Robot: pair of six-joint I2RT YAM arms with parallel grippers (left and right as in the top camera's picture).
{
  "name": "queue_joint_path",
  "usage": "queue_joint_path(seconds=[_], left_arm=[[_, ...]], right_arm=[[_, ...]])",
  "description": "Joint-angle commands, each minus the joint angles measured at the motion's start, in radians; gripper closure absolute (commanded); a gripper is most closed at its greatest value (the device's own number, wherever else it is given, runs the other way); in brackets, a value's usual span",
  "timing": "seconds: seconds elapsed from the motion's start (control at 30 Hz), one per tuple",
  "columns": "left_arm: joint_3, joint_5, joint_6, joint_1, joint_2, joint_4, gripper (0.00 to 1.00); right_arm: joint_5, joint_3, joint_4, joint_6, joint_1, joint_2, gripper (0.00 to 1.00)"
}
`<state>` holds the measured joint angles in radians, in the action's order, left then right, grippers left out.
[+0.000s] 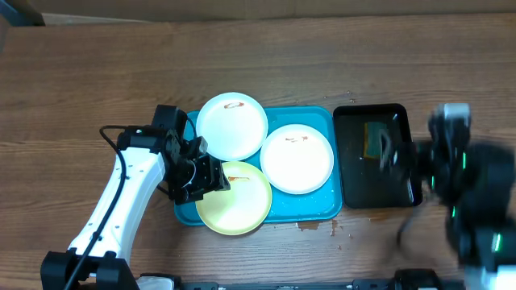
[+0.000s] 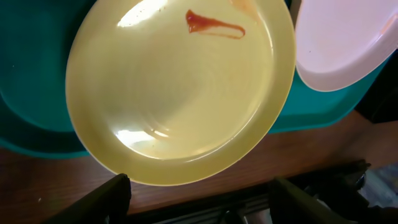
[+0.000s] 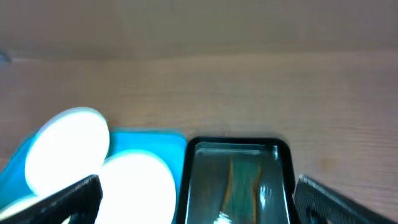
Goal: Clean dirty plates on tray and stack at the side
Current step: 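Move the left gripper to the yellow plate's near rim, then reach the right gripper into the black tray and grasp the sponge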
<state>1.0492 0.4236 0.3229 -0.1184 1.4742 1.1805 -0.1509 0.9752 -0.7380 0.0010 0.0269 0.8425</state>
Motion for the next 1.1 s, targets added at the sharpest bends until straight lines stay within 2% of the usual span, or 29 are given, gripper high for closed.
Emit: queue_joint_path(seconds=[0.0,0.1,0.2,0.3,0.37,0.6,0.8,1.07], left_arm=[[-0.002,0.019,0.007,-0.007,-0.003,-0.005,0.28],[-0.002,0.019,0.007,-0.007,-0.003,-0.005,0.28],[-0.002,0.023,0.007,-0.007,-0.003,-0.007,0.28],[-0.002,0.023,0.007,-0.007,-0.003,-0.007,0.28],[-0.002,0.022,0.007,-0.007,-0.003,-0.007,0.28],[-0.002,0.022,0.007,-0.007,-0.003,-0.011,0.27],[-0.002,0.022,0.007,-0.007,-0.003,-0.011,0.27],[-0.002,0.022,0.007,-0.007,-0.003,-0.010,0.26]], right_arm=[[-0.048,0.252,-0.136,0.006,-0.002,0.282,0.00],[-0.084,0.429,-0.297,0.022,-0.002,0.478,0.00],[-0.074,0.514,-0.362,0.022,-0.002,0.625,0.00],[-0.034,0.514,-0.381,0.042,-0.002,0.731,0.16],[-0.008,0.511,-0.406,0.085,-0.002,0.798,0.22],[0.005,0.476,-0.406,0.108,-0.002,1.030,0.25],[0.046,0.438,-0.380,0.109,-0.002,1.155,0.33],[0.090,0.438,-0.391,0.140,-0.002,1.176,0.32]])
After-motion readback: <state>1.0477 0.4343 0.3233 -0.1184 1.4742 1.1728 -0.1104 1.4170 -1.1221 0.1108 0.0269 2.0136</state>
